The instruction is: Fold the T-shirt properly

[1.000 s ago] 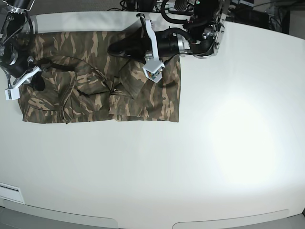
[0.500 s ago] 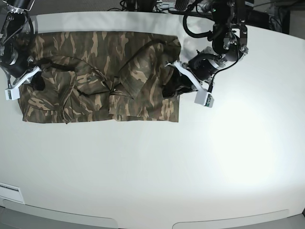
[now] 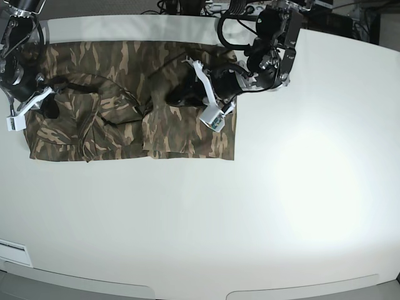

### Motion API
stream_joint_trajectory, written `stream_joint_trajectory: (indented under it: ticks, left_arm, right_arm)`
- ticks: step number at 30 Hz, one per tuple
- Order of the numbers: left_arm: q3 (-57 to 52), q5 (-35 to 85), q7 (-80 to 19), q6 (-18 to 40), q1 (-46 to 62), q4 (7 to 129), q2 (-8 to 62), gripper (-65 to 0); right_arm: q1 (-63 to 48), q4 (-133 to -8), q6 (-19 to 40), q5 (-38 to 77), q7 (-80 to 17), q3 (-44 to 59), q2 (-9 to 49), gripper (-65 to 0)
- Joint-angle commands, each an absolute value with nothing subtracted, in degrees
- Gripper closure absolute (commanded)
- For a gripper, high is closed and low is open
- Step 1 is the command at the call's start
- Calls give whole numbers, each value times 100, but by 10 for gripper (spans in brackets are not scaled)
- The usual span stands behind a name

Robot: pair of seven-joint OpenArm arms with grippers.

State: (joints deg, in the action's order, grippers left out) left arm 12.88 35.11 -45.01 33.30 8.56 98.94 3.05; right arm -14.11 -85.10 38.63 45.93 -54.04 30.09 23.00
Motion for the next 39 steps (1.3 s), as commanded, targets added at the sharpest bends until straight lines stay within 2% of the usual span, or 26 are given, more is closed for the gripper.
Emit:
stream_joint_trajectory:
  ticks: [1,4,10,18,29,30,33,35,39]
  left_arm:
    - [1398,3726,-4394,3527,784,10001,285,0]
    - [1767,3872,-4670,3983,768,10001,285,0]
    - [1872,3940,-4904,3990,725,10418,285,0]
    - [1317,2692,-4462,2563,676,10759,285,0]
    - [1712,1142,-4152,1979,596,9961,550,0]
    - [1712,1050,-4117,1911,596,9859,602,0]
    - [1712,989,-4042,1791,593,9590,781,0]
    - [1715,991,-4027,1796,587,9470,886,0]
    - [1712,1011,-4032,1791,600,9428,1007,0]
  right_arm:
    - [-1444,-8506,3852,4368,-5730,2989,2351,0]
    - [-1444,-8506,3852,4368,-5730,2989,2351,0]
    - [-1446,-8506,3839,4368,-5732,2989,2351,0]
    - [-1444,-8506,3839,4368,-5817,2989,2351,0]
    - [-1437,-8512,3841,4683,-5813,2989,2370,0]
    - [-1426,-8514,3841,4801,-5815,2995,2381,-20]
    - [-1343,-8552,3841,4971,-5815,3004,2401,-172]
    - [-1223,-8584,3841,4971,-5815,3004,2401,-236]
    - [-934,-8652,3839,4976,-5819,3004,2482,-255]
